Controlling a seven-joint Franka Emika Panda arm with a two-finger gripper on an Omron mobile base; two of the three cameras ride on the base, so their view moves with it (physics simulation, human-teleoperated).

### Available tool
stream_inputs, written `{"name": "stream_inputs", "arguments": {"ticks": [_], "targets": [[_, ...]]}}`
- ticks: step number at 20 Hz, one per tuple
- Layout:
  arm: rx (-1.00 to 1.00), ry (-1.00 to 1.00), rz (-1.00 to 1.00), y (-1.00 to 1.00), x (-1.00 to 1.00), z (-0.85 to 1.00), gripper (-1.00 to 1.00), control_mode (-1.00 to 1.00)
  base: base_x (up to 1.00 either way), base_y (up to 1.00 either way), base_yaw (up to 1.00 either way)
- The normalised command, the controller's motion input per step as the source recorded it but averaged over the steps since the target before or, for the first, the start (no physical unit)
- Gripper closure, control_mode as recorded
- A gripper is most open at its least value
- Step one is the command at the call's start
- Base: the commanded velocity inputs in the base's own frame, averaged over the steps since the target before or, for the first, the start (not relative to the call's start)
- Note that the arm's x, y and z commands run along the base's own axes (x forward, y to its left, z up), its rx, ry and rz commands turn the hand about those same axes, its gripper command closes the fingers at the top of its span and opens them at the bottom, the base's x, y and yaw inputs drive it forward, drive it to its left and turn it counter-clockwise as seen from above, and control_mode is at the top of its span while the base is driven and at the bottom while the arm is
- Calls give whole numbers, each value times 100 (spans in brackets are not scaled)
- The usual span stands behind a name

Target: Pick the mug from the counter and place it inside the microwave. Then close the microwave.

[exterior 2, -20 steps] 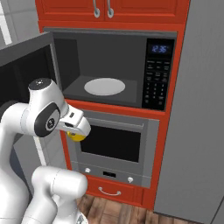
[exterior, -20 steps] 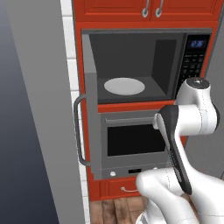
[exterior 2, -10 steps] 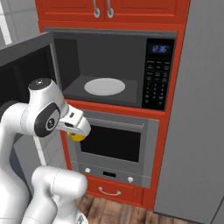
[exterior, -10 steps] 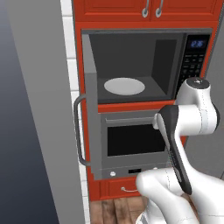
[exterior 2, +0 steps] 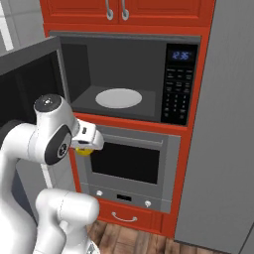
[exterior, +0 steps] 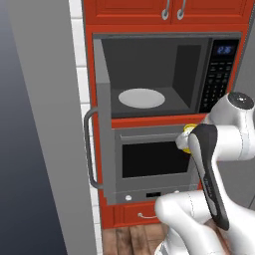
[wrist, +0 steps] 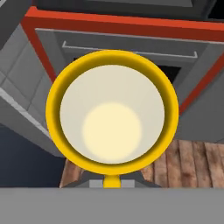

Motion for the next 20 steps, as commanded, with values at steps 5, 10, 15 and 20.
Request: {"name": "stream_inputs", "arguments": {"ticks": [5, 10, 15, 20], "targets": [[0, -3, 11, 31, 3, 54, 100, -100, 0, 0, 0], [0, -9, 0, 15, 52, 23, 100, -100, 0, 0, 0], [0, 0, 0, 2, 94, 2, 100, -100, 0, 0, 0], [0, -3, 0, 0, 89, 18, 100, -100, 0, 0, 0]]}}
